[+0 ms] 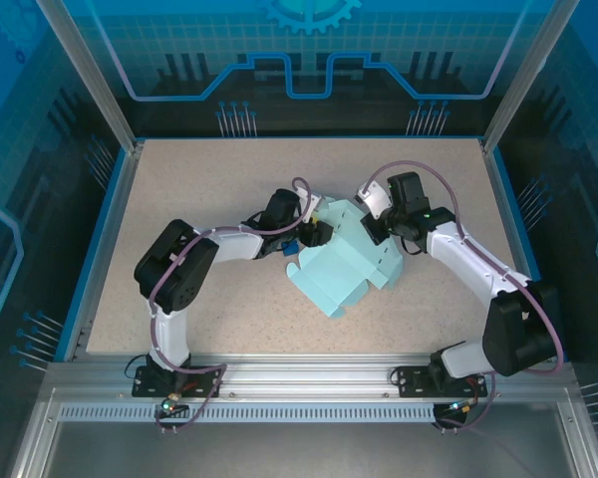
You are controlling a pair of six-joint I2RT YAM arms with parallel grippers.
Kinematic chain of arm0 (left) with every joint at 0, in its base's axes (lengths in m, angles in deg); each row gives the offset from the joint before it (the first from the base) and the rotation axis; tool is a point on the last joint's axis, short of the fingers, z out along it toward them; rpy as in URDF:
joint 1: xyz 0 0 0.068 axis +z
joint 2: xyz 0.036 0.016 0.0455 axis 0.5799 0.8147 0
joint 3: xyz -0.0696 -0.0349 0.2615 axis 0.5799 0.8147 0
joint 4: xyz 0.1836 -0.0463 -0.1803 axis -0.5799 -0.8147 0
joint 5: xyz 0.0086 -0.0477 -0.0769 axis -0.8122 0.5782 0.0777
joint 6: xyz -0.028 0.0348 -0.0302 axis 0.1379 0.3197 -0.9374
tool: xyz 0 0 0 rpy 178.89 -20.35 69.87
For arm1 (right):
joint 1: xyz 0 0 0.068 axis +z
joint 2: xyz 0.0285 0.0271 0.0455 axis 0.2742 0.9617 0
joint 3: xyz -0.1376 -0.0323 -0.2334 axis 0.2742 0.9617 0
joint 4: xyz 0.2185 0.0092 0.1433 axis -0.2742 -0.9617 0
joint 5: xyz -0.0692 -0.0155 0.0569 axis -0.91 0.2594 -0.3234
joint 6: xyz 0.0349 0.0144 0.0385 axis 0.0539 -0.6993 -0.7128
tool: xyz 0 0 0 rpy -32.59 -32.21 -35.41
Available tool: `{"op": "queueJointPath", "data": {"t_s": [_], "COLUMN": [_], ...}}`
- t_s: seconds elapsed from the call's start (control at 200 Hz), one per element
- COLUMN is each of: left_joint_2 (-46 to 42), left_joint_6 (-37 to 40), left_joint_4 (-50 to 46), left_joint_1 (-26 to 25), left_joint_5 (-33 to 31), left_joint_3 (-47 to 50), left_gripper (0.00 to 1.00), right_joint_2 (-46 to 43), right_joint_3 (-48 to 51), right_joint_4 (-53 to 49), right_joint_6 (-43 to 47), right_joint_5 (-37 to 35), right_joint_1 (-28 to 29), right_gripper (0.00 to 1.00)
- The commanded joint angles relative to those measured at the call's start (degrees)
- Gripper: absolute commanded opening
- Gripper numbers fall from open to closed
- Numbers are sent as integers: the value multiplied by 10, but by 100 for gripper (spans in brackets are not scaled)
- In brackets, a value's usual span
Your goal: Fold the paper box
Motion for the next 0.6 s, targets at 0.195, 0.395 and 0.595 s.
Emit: {"op": "queueJointPath", "data": {"t_s": [0.195,0.395,0.595], "left_joint_2": [32,31,10], "left_joint_6": [6,-8,-28], "left_joint_4": [-10,10,43], "left_joint_1": [0,-1,-1], "left_joint_5": [21,72,107], "left_joint_3": [-23,-20,5], "left_gripper": [64,60,52], "right_joint_2": [6,7,9], "right_joint_3": [-14,-12,-16], "right_joint_4": [-6,-1,1], "right_joint_6": [-18,-24,-30], "right_joint_5": [25,25,17], "right_joint_1": [-8,-8,-10], "right_gripper": [0,0,0]}}
